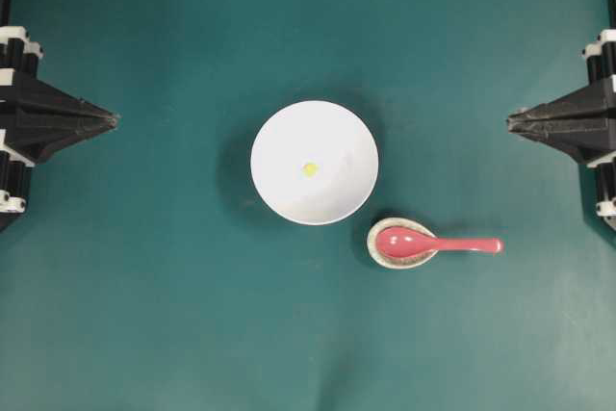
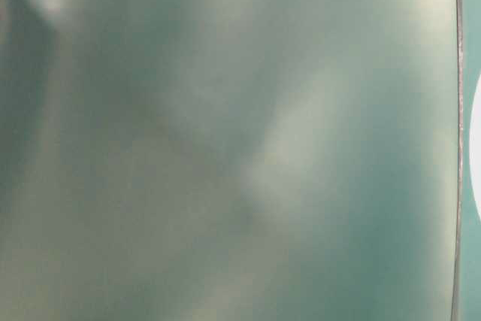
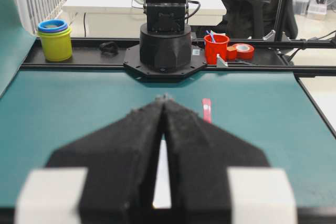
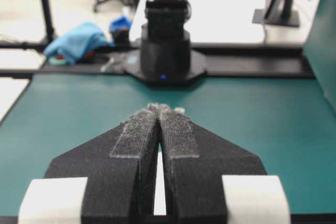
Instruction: Scoop the yellow hexagonal prism block from the bowl with a spoon using the right arm.
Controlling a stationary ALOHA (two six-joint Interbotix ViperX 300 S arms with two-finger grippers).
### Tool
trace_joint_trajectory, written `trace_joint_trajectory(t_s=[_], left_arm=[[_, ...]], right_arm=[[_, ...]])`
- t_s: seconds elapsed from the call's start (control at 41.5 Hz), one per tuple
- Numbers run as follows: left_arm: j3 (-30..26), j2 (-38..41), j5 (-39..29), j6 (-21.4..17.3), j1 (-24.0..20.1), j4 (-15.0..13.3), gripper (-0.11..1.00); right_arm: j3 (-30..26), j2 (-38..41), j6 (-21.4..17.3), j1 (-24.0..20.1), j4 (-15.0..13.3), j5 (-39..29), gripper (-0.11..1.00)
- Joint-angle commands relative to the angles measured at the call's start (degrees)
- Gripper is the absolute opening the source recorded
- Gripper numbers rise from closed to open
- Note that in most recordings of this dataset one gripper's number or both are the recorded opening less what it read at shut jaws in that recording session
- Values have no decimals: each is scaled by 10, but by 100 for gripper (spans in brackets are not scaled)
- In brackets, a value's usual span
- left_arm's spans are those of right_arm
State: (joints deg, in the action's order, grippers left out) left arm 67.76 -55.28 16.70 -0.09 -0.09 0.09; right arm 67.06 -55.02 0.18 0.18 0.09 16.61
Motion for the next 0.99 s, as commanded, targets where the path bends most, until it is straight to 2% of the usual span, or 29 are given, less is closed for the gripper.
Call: trace_joint_trajectory(t_s=[0.0,0.024,0.048,0.096,0.362,0.434,0.603,0.675,0.723,0.844,0.965], left_arm=[[-12,2,4,0,-6,7,0],[-12,3,7,-1,-8,7,0],[-13,3,7,-1,-7,7,5],[-13,3,8,-1,-8,7,1],[-13,4,12,-1,-7,7,1],[-13,4,13,-1,-8,7,1],[-13,4,13,-1,-8,7,1],[-13,4,17,-1,-8,7,1],[-13,4,21,0,-7,7,1],[-13,4,29,0,-8,7,1],[-12,4,30,0,-8,7,1]], right_arm=[[-4,5,-4,0,1,2,0],[-5,7,-6,0,1,-5,0],[-5,8,-6,-1,1,-8,0],[-5,10,-7,0,2,-11,0],[-6,11,-6,-5,2,-12,1],[-6,13,-6,-5,2,-12,9],[-4,19,-6,-5,2,-12,48],[-4,23,-6,-5,2,-11,57],[-3,26,-6,-5,2,-9,60],[2,44,-7,-11,2,-4,59],[11,76,-7,-19,8,32,59]])
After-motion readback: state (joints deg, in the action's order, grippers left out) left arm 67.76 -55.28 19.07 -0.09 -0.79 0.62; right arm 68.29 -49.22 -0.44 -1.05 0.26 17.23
